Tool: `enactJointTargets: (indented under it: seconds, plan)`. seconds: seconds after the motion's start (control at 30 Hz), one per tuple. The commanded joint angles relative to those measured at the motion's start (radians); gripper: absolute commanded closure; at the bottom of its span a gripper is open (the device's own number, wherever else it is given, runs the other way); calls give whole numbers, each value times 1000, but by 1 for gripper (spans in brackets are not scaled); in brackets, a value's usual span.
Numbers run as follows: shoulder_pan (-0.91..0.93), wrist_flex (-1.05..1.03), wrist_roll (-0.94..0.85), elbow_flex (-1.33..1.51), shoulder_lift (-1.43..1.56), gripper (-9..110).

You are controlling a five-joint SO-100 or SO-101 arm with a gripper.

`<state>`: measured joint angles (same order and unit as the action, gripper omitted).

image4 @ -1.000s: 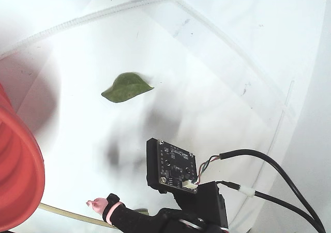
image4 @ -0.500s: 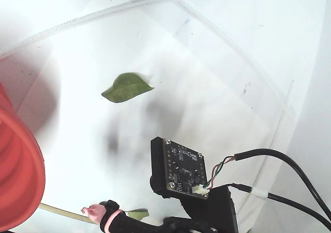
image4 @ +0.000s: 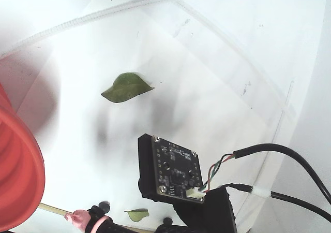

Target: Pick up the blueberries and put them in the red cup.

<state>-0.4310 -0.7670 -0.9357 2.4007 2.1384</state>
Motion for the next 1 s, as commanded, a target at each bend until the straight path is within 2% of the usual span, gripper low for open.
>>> enactJointTargets:
  seconds: [0.0,0.37,0.97]
  plan:
    - [-63,-15,17,-52,98,90]
    - [-156,20,63,-72,83,90]
    - [-275,202,143,-46,-49,90]
